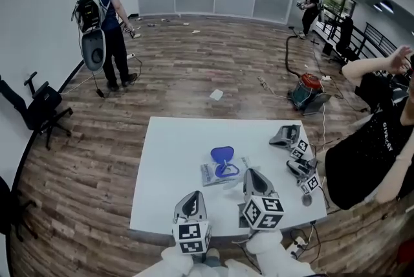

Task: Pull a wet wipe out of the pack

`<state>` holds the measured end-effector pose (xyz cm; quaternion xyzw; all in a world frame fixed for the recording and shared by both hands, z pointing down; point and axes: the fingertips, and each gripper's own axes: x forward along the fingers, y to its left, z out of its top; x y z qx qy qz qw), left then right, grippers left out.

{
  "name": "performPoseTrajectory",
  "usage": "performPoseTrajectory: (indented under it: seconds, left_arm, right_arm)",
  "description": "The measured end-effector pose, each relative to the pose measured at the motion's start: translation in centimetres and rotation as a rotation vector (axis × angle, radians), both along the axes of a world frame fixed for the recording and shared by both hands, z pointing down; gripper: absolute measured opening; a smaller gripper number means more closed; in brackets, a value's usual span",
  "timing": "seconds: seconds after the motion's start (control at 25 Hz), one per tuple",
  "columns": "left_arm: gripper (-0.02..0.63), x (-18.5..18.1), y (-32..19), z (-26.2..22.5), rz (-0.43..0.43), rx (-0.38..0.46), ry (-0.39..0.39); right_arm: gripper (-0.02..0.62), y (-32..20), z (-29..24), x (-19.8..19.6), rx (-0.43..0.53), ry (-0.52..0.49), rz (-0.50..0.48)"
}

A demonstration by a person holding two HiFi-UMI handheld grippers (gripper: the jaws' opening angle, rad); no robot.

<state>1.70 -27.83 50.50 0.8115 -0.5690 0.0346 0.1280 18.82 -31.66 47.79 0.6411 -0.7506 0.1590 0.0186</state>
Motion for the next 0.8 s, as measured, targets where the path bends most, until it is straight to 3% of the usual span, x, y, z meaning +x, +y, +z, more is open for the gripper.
performPoseTrajectory:
  seconds: [0.8]
  left_arm:
    - [-0.004,7.3,2.9,-1.4,0.204,0.031,-0.047]
  right_arm:
    - [0.012,10.2,3.5,2.2,-0.059,-0.043,0.083]
